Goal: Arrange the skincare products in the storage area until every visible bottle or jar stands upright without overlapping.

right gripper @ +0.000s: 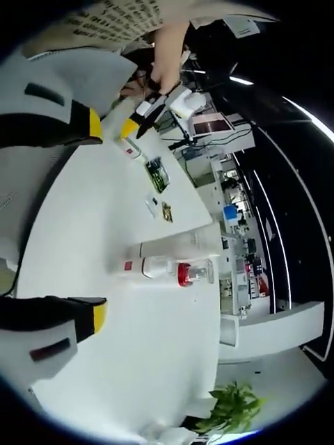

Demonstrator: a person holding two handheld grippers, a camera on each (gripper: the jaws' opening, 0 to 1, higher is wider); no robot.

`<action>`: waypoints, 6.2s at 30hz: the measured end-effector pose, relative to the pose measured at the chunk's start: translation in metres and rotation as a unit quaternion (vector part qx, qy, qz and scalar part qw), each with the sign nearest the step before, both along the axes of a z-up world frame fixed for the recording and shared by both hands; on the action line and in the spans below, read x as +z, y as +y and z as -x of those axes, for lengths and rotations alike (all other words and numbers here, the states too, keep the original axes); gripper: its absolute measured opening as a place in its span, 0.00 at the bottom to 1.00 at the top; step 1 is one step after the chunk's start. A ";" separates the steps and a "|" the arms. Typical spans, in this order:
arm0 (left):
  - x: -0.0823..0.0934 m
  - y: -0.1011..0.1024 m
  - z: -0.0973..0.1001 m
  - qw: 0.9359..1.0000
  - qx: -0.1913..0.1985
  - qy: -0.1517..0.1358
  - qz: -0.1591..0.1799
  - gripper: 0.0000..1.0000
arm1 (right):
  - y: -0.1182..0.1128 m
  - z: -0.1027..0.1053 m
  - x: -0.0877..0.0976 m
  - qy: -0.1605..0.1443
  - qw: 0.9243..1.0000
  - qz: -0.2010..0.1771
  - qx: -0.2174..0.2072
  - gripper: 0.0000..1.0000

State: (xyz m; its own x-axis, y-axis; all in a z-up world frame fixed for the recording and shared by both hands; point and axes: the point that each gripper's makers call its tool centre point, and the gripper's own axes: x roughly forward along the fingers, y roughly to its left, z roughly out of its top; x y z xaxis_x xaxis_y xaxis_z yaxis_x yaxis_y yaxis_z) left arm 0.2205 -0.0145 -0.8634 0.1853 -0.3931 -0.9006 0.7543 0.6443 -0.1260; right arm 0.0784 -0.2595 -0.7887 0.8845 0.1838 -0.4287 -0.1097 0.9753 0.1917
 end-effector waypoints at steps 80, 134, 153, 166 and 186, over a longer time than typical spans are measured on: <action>0.019 -0.022 0.008 0.983 0.102 0.097 0.114 0.16 | 0.019 -0.008 0.018 -0.003 0.999 0.007 0.039 0.78; 0.218 -0.137 0.147 0.814 -0.043 0.187 0.548 0.16 | 0.094 -0.013 0.155 -0.157 0.896 -0.386 0.153 0.39; 0.215 -0.141 0.156 0.819 -0.051 0.196 0.537 0.16 | 0.102 -0.015 0.154 -0.142 0.880 -0.419 0.172 0.23; 0.197 -0.141 0.160 0.859 -0.103 0.160 0.475 0.18 | 0.103 -0.010 0.142 -0.126 0.905 -0.353 0.202 0.21; 0.217 -0.138 0.140 0.890 -0.247 0.071 0.377 0.34 | 0.105 -0.004 0.125 -0.111 0.928 -0.219 0.281 0.20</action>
